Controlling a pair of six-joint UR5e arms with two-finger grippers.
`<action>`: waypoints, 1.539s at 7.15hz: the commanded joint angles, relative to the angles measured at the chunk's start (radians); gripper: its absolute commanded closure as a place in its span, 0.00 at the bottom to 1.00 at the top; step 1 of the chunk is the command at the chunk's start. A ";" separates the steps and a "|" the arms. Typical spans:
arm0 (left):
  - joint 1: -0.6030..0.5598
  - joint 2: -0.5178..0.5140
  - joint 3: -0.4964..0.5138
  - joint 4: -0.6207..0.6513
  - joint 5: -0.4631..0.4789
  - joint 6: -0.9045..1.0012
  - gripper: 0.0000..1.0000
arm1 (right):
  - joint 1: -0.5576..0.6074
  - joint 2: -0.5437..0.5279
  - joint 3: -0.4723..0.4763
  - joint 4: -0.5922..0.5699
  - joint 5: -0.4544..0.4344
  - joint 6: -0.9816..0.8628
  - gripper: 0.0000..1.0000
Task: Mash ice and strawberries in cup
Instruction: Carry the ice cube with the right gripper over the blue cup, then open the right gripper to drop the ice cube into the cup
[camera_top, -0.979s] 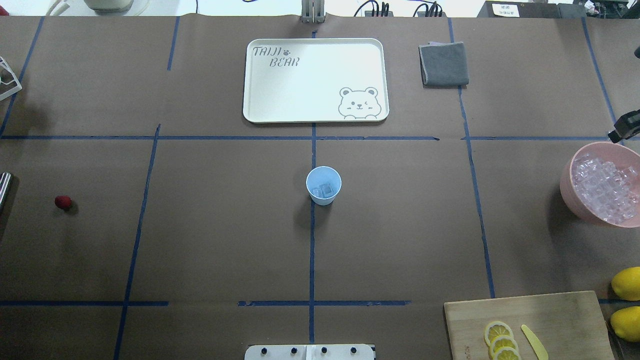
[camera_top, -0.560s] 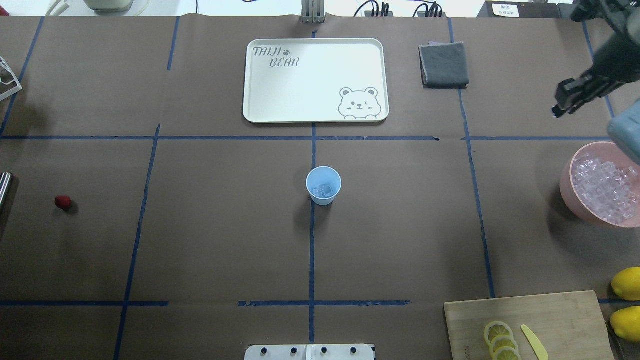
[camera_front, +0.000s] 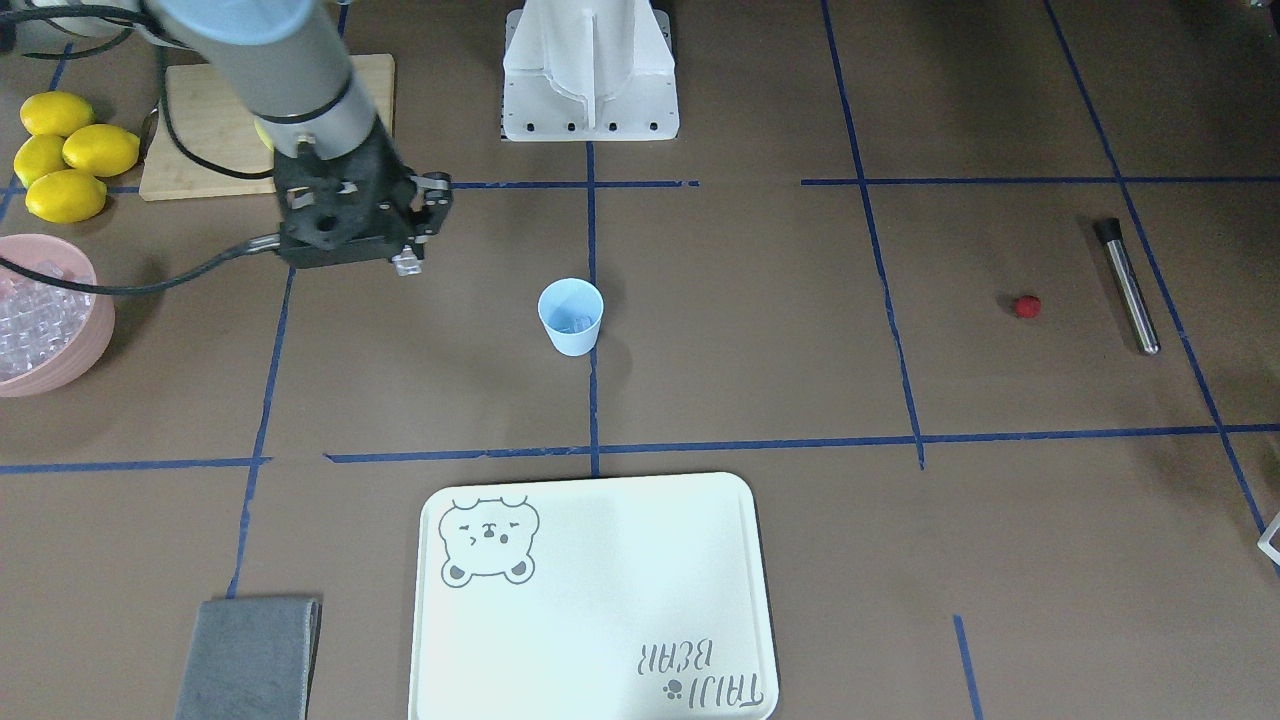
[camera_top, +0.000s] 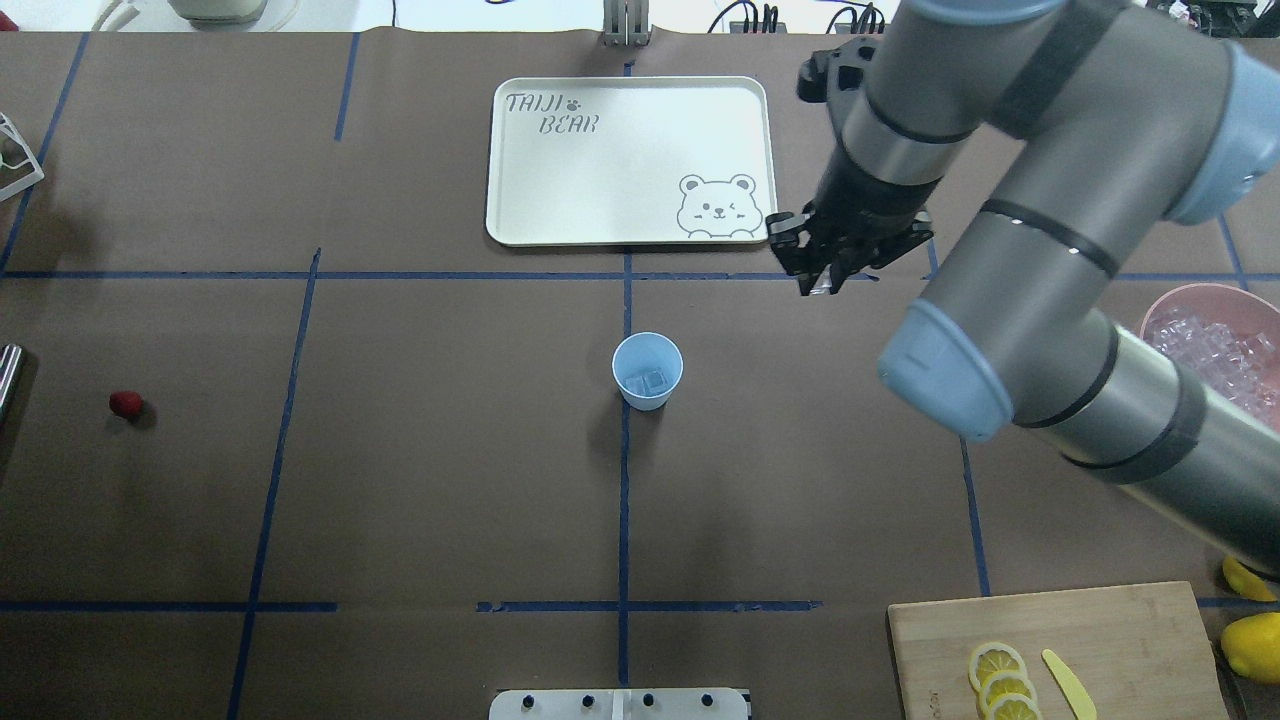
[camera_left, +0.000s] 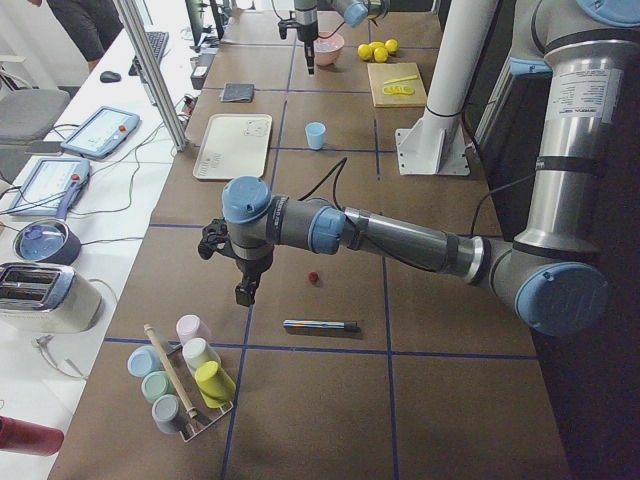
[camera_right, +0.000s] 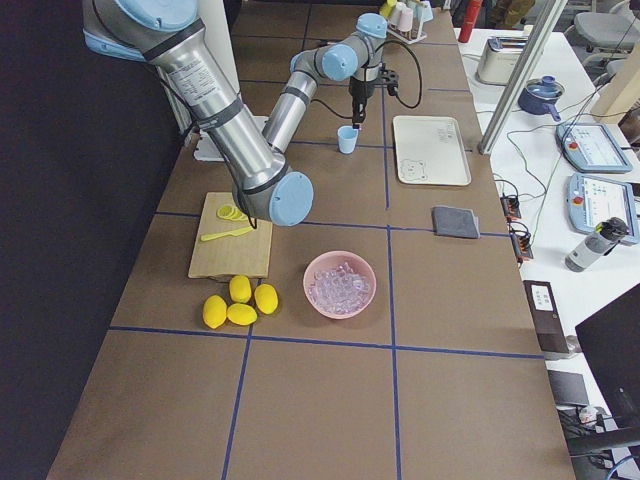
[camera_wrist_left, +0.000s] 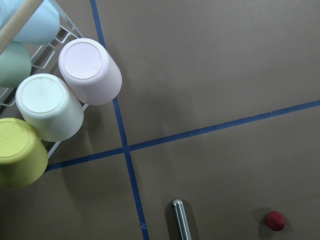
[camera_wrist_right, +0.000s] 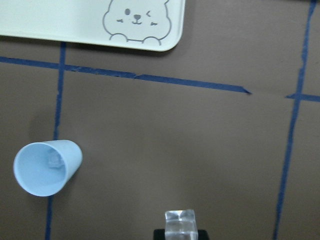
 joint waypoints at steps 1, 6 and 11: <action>0.001 0.002 -0.002 0.001 -0.001 0.000 0.00 | -0.116 0.108 -0.178 0.138 -0.094 0.134 1.00; 0.001 0.003 -0.002 0.001 -0.002 0.000 0.00 | -0.176 0.130 -0.260 0.162 -0.138 0.147 1.00; 0.001 0.003 0.000 0.001 -0.002 0.000 0.00 | -0.176 0.165 -0.292 0.166 -0.135 0.144 0.45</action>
